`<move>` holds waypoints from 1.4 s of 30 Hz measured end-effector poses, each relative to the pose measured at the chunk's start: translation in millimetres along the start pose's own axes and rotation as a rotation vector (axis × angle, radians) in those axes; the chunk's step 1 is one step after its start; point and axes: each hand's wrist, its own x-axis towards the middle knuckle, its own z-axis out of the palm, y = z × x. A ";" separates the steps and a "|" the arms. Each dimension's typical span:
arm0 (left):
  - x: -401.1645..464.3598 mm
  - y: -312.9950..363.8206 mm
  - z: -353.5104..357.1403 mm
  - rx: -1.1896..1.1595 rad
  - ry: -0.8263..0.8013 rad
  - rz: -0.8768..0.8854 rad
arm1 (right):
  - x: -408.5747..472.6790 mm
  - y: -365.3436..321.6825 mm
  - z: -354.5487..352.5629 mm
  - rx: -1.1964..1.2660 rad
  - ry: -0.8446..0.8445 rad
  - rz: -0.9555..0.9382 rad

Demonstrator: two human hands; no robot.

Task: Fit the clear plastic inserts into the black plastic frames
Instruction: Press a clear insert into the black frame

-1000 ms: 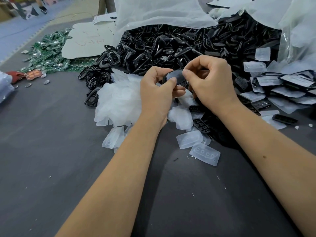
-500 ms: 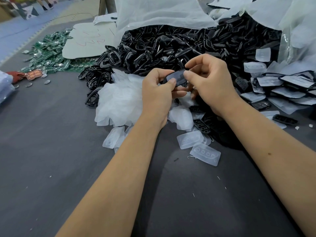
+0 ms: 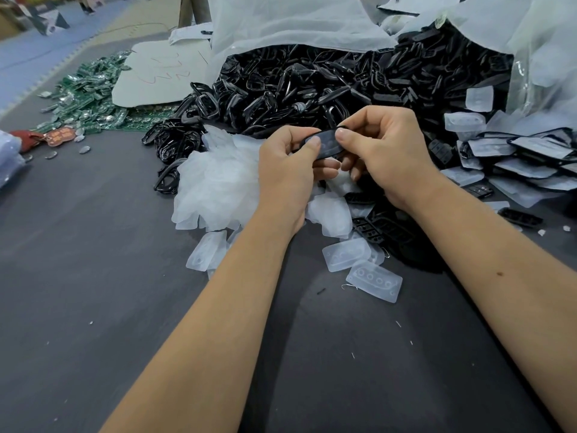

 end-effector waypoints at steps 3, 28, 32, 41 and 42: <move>0.1 -0.4 0.7 0.016 0.022 -0.001 | 0.1 -0.1 -0.3 0.016 -0.019 -0.001; -2.6 1.3 -0.1 0.027 0.000 0.000 | 0.1 3.7 0.3 -0.089 0.021 -0.067; -0.8 0.7 -1.0 0.023 -0.002 0.003 | 2.2 1.2 -2.0 -0.001 -0.017 0.015; 1.5 -1.8 -2.7 0.027 -0.031 0.020 | 3.3 0.5 -3.5 0.110 -0.060 0.064; 1.6 -2.1 -2.7 0.025 -0.038 0.028 | 3.1 0.9 -3.5 0.100 -0.064 0.054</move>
